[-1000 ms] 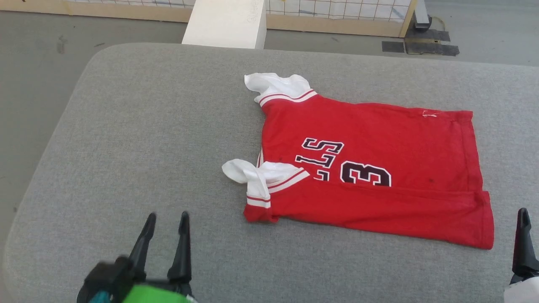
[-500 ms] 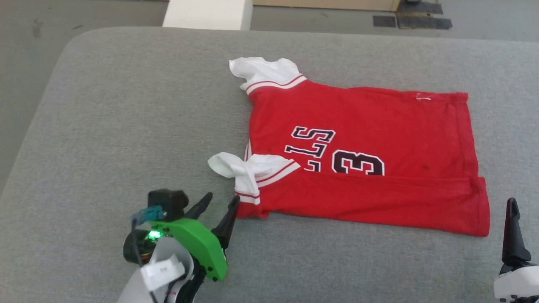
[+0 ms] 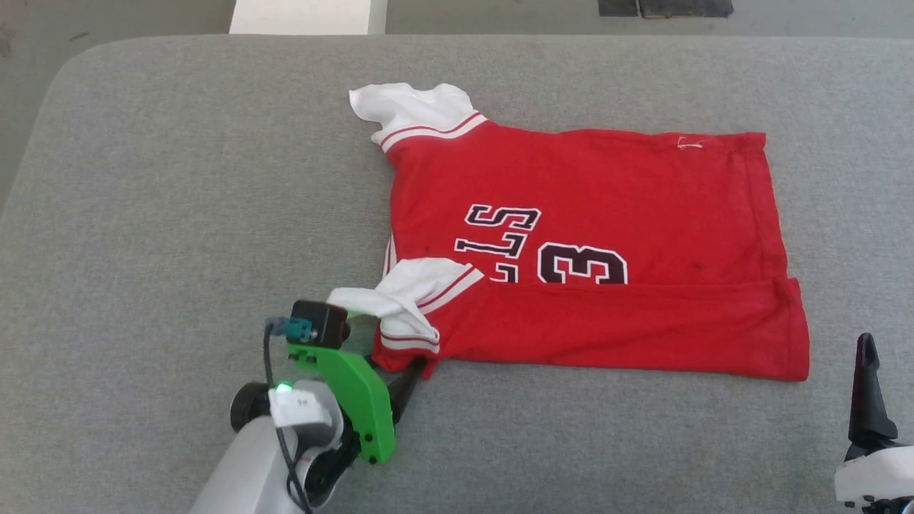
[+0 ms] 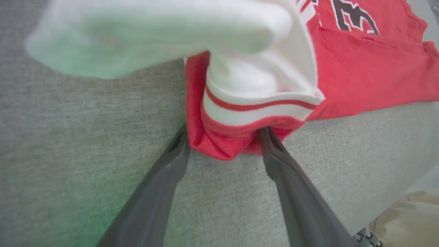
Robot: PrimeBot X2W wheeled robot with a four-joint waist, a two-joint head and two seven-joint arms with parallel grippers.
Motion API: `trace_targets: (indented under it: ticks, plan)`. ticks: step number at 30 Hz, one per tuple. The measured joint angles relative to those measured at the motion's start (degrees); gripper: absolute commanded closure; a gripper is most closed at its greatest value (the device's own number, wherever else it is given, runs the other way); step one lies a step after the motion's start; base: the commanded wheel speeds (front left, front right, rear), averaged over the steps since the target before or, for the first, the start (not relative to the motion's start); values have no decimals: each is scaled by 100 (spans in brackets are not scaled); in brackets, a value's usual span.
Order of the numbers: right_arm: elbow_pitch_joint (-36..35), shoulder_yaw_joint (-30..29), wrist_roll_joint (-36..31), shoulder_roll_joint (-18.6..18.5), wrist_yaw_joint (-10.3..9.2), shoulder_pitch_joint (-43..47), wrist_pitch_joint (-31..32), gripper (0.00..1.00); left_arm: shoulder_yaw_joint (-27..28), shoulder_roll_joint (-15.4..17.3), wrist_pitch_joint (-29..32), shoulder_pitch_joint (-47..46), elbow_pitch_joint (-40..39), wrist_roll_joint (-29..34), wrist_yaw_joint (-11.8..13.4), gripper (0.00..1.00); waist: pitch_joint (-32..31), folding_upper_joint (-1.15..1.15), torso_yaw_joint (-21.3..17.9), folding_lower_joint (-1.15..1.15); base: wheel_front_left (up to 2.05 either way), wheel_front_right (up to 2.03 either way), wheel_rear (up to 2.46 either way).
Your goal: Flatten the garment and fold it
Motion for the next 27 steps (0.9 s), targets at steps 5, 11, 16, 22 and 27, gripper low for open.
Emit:
trace_targets:
  ticks: [5,11,16,22,27]
  plan:
    - [-5,-2,-1,0,0,-42,1,0,-7,-108,-196,-232,245,2,52,100,59,0,-20,0,0,0,0]
    - [-121,186,-69,0,1,-198,378,0,-15,-167,-475,-290,356,-42,11,100,98,0,26,0,0,0,0]
    - [-33,213,212,1,0,-510,1744,0,-53,-158,-651,-281,234,-49,-10,100,190,0,71,0,0,0,0]
    - [276,-233,-123,-1,0,-920,3331,0,-178,-193,-778,-261,9,-51,-10,100,347,0,268,0,0,0,0]
    - [439,-302,-141,-2,-1,-993,3700,0,-204,-285,-837,-267,-37,-78,-10,100,448,0,425,0,0,0,0]
